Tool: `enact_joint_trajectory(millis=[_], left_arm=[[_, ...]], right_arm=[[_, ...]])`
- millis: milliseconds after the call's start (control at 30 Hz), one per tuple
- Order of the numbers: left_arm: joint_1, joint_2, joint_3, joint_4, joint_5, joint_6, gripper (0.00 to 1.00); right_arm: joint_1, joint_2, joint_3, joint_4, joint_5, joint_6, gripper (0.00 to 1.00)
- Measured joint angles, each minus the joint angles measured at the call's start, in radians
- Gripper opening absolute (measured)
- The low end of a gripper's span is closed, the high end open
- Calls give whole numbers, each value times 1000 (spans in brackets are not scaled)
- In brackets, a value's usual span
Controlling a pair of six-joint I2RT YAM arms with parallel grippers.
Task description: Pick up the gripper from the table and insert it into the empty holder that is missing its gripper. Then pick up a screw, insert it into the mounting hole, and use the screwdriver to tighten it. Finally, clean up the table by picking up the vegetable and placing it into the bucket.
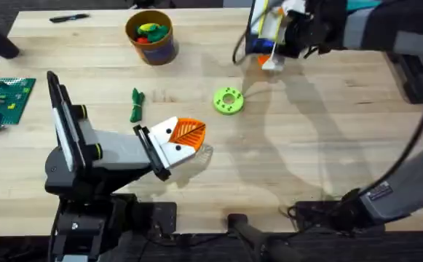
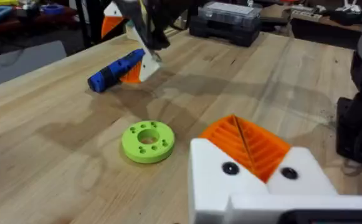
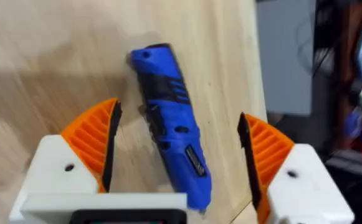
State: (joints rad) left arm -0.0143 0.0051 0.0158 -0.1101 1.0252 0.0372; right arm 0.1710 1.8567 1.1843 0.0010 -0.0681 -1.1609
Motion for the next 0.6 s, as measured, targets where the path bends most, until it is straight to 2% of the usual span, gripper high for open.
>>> enact_joint_trajectory(millis=[233, 267, 433, 467, 600], left_arm=[[0, 0, 0, 0, 0, 0, 31], [0, 0, 0, 1, 0, 6, 129], [0, 0, 0, 0, 0, 4, 900], [0, 0, 0, 0, 0, 1, 961], [0, 0, 0, 6, -13, 1, 985]], right_arm=[[3, -208, 0, -182, 0, 380, 992], [4, -237, 0, -220, 0, 430, 992], [5, -391, 0, -449, 0, 691, 993], [5, -420, 0, -493, 0, 732, 993], [5, -546, 0, -664, 0, 870, 993]])
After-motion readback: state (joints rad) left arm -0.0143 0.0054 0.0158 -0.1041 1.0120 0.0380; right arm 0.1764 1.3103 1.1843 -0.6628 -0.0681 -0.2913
